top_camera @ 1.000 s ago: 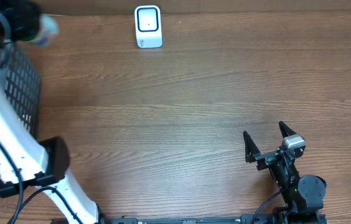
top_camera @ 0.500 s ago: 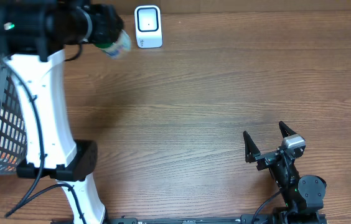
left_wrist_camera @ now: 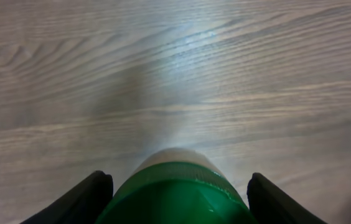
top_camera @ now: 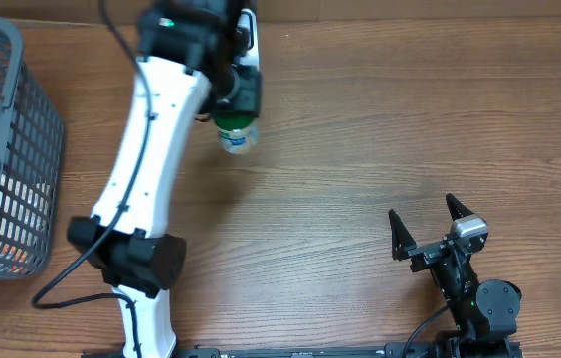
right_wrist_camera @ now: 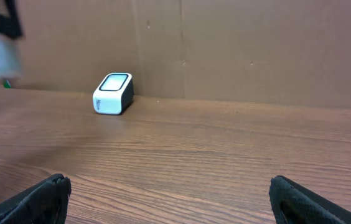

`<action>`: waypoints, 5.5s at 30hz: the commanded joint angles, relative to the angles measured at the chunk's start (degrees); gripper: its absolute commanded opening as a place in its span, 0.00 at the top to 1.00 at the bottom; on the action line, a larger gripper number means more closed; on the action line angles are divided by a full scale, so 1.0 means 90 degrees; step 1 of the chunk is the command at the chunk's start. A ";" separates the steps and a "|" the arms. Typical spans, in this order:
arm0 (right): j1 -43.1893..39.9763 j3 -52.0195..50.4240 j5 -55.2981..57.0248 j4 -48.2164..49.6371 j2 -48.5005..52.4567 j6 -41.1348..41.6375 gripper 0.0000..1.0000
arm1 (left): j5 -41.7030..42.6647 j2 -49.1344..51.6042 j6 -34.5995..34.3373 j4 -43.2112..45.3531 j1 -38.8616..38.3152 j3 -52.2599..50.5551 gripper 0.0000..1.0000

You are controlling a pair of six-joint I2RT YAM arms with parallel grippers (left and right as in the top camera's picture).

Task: Scan the item barcode
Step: 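Carry the green-capped jar to the scanner with the left gripper, then lower the jar onto the table and open the left gripper, then return the left gripper into the basket toward the tan bag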

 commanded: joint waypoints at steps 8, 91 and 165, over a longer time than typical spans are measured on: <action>0.0029 -0.0039 -0.0002 0.0039 -0.0063 0.0039 0.00 | -0.0549 -0.0090 -0.0823 0.2064 -0.0777 -0.2166 0.68; 0.0029 -0.0039 0.0000 0.0039 -0.0063 0.0039 0.00 | 0.0979 -0.1236 0.0134 -0.0736 0.7749 0.1156 0.00; 0.0029 -0.0039 0.0000 0.0039 -0.0063 0.0039 0.00 | -0.0257 -0.1163 -0.0406 0.5469 0.7866 -0.6057 0.42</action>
